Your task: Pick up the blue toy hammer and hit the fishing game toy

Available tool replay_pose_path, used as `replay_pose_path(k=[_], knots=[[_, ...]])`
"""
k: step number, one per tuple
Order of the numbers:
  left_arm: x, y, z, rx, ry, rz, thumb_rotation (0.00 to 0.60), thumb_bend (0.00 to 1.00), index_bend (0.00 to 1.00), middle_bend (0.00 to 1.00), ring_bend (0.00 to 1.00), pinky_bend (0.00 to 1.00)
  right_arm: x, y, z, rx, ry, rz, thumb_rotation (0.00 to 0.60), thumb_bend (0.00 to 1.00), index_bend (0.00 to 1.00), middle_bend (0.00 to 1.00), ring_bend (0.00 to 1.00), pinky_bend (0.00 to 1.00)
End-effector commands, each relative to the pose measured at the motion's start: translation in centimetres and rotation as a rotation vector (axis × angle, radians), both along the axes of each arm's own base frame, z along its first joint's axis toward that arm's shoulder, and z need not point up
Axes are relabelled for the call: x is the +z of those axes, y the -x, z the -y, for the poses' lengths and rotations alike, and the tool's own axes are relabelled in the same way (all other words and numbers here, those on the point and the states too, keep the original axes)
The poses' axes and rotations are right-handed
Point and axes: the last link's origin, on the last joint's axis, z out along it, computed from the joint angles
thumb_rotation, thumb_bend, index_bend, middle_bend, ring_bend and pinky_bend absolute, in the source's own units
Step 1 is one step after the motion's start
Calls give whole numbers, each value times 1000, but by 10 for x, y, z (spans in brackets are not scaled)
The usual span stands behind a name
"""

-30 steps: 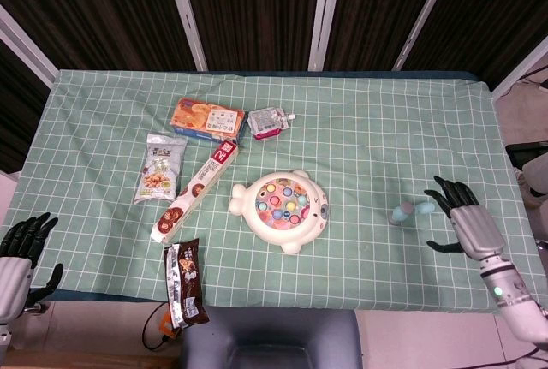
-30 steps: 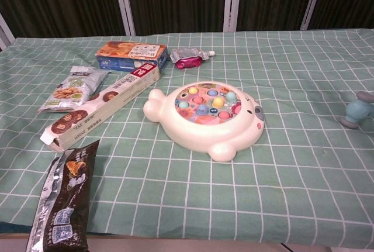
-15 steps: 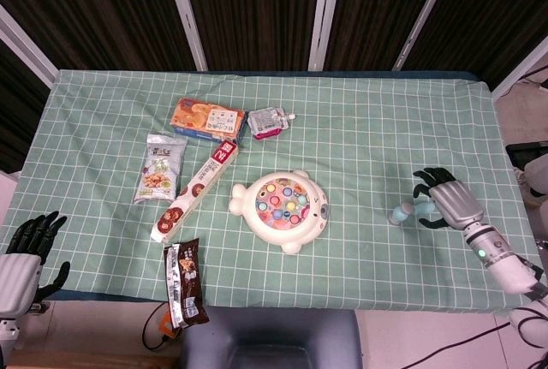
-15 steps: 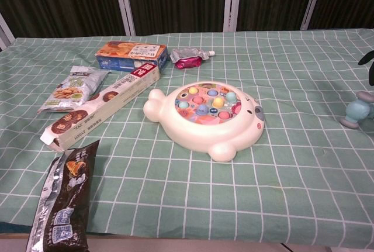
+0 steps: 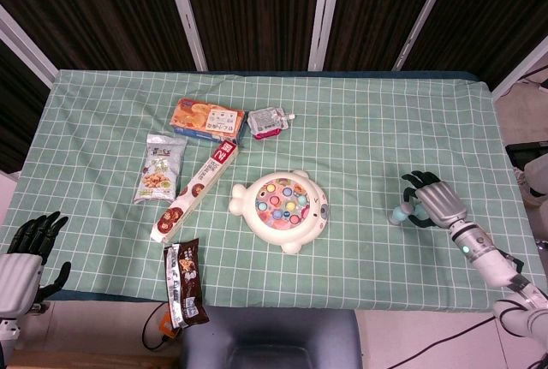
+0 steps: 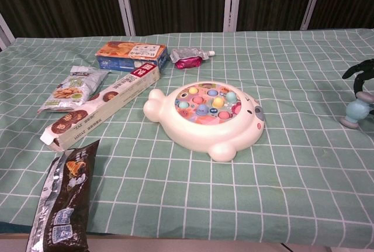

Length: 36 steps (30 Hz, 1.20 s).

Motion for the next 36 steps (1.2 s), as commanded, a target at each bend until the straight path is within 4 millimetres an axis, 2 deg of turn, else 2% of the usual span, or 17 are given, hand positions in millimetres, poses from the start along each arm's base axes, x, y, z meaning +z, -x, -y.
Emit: replay_pose_path(k=[1, 10, 19, 36], knots=[[0, 0, 0, -1, -1, 0, 600, 428, 0, 34, 15, 99, -2, -1, 0, 2, -1, 3, 600, 461, 588, 256, 149, 270], [1, 0, 1, -3, -2, 0, 600, 428, 0, 34, 15, 99, -3, 3, 0, -12, -3, -5, 600, 462, 603, 256, 149, 271], [1, 0, 1, -3, -3, 1, 600, 427, 0, 34, 15, 99, -7, 3, 0, -15, -8, -10, 600, 510, 624, 256, 149, 274], [2, 0, 2, -8, -3, 6, 600, 427, 0, 34, 14, 99, -11, 4, -1, -23, -15, -13, 600, 512, 634, 256, 149, 293]])
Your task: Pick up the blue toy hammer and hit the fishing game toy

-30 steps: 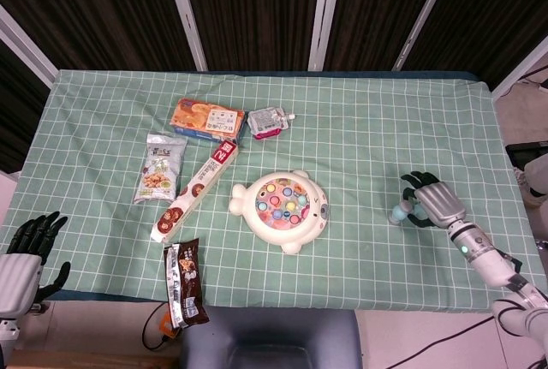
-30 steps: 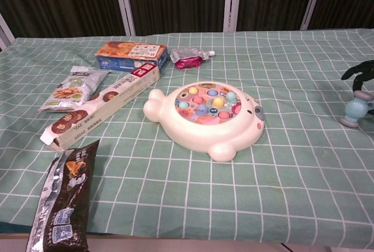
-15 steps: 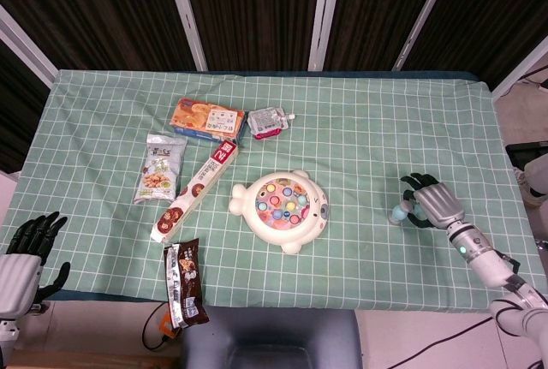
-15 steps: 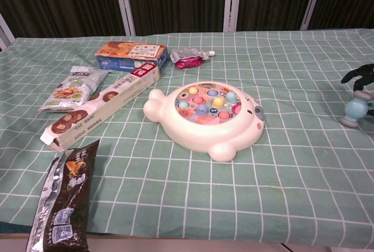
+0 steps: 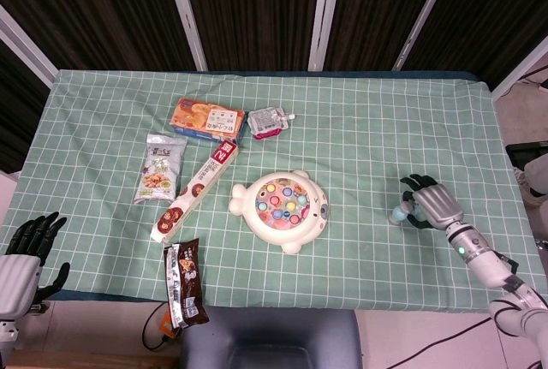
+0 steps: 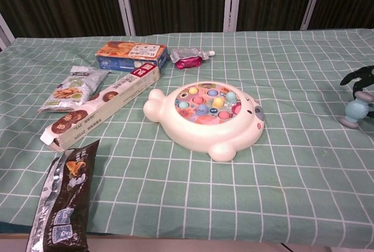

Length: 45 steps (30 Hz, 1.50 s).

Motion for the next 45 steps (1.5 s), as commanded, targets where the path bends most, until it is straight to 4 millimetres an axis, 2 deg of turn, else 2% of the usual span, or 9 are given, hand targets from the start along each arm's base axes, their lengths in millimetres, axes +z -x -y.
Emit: replay_pose_path(k=[1, 5, 15, 20, 24, 25, 29, 45], knots=[[0, 0, 0, 0, 0, 1, 600, 427, 0, 34, 15, 99, -1, 0, 0, -2, -2, -2, 600, 522, 635, 256, 149, 294], [0, 0, 0, -2, 2, 1, 600, 427, 0, 34, 15, 99, -3, 1, -1, -3, -8, -5, 600, 572, 646, 256, 149, 297], [0, 0, 0, -5, 1, 1, 600, 428, 0, 34, 15, 99, -2, -1, -4, 15, -6, 9, 600, 577, 685, 256, 152, 303], [0, -1, 1, -7, 2, 2, 600, 430, 0, 35, 15, 99, -3, -3, -7, 43, -2, 0, 600, 588, 727, 333, 281, 347], [0, -1, 1, -7, 2, 2, 600, 428, 0, 34, 15, 99, -5, -3, -7, 51, -1, -4, 600, 597, 765, 482, 504, 489], [0, -1, 1, -7, 2, 2, 600, 428, 0, 34, 15, 99, -5, -3, -7, 53, 0, -3, 600, 600, 770, 505, 529, 519], [0, -1, 1, -8, 2, 3, 600, 428, 0, 35, 15, 99, -5, -5, -7, 61, 11, 3, 600, 604, 786, 552, 558, 563], [-1, -1, 0, -8, 7, 6, 600, 429, 0, 35, 15, 99, -15, -3, -11, 72, 10, 17, 600, 615, 872, 629, 652, 725]])
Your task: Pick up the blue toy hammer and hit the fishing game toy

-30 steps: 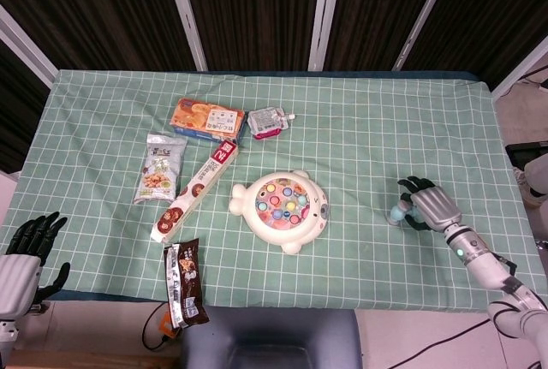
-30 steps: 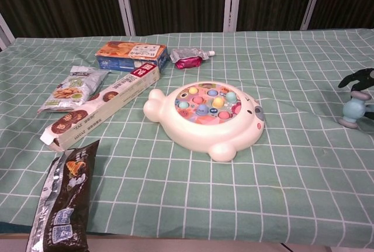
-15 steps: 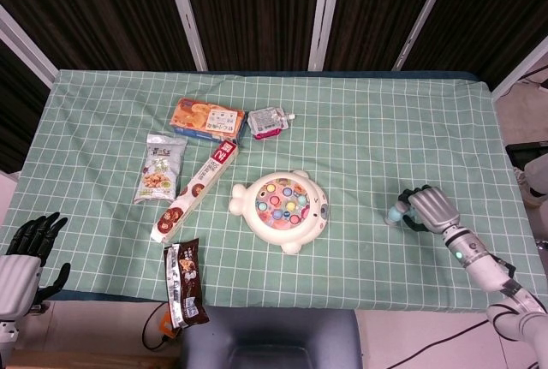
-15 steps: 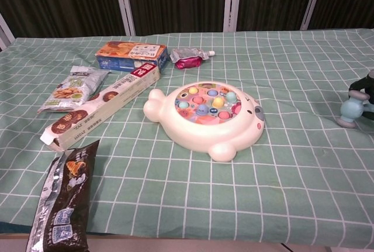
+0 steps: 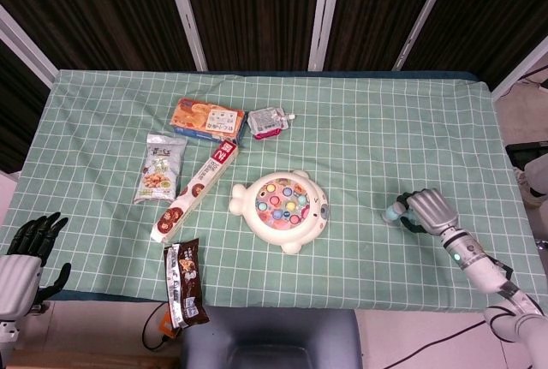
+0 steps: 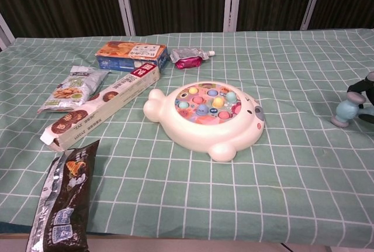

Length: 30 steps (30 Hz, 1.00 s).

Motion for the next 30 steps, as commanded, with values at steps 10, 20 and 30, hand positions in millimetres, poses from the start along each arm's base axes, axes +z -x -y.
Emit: replay_pose_path(k=[10, 20, 30], knots=[[-1, 0, -1, -2, 5, 0, 600, 429, 0, 36, 15, 99, -7, 3, -2, 1, 0, 1, 600, 615, 983, 716, 753, 829], [-1, 0, -1, 1, 5, 0, 600, 429, 0, 35, 15, 99, -10, 1, -1, 15, 18, 16, 600, 594, 1000, 788, 841, 920], [1, 0, 1, 0, 0, 1, 600, 429, 0, 35, 15, 99, 18, -17, 7, 83, 85, 85, 600, 593, 1000, 805, 856, 938]])
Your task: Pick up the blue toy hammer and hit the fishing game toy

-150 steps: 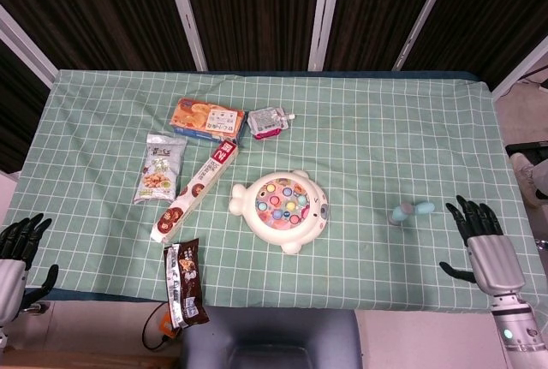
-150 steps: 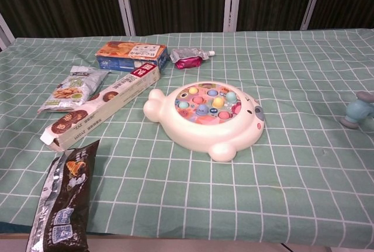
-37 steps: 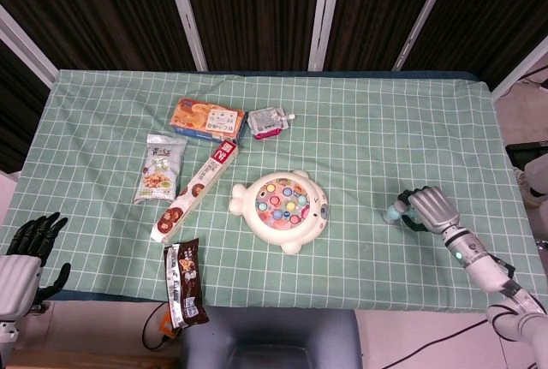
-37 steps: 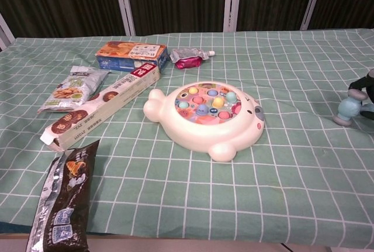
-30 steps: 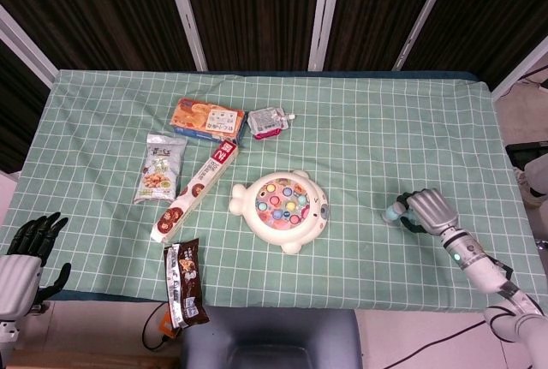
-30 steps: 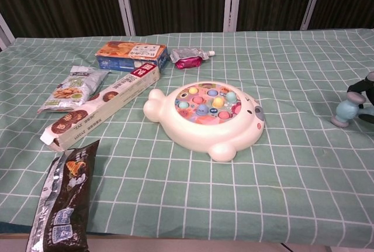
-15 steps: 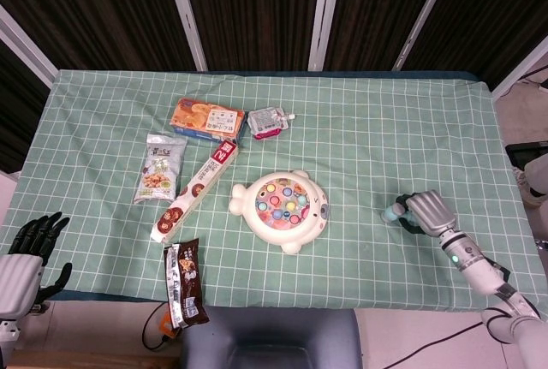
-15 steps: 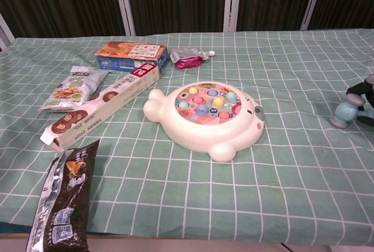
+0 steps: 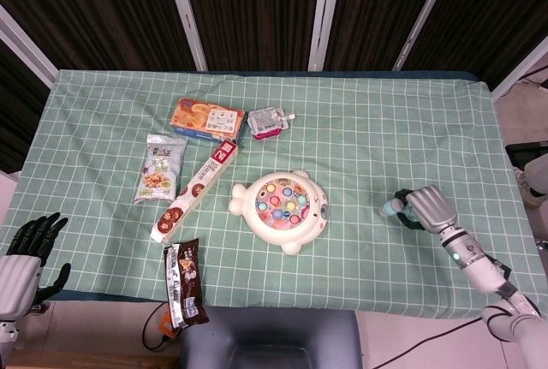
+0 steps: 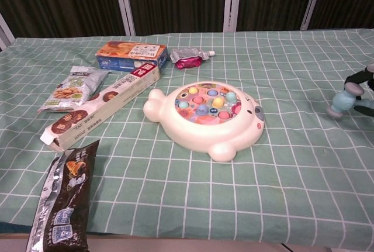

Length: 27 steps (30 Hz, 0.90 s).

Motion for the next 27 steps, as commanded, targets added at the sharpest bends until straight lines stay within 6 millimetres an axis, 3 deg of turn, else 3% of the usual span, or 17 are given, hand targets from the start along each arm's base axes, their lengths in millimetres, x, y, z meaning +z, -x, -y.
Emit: replay_pose_path(k=[1, 8, 17, 27], knots=[[0, 0, 0, -1, -1, 0, 600, 428, 0, 35, 15, 99, 16, -12, 4, 35, 32, 27, 600, 594, 1000, 806, 856, 939], [2, 0, 1, -6, -6, 10, 600, 429, 0, 36, 15, 99, 30, -36, 4, 51, 53, 91, 600, 594, 1000, 808, 857, 942], [5, 0, 2, -11, -8, 18, 600, 430, 0, 35, 15, 99, 28, -68, 6, 67, 51, 129, 600, 593, 1000, 810, 863, 946], [11, 1, 6, -21, -16, 35, 600, 430, 0, 35, 15, 99, 0, -169, 11, 149, 28, 24, 600, 589, 1000, 811, 866, 948]])
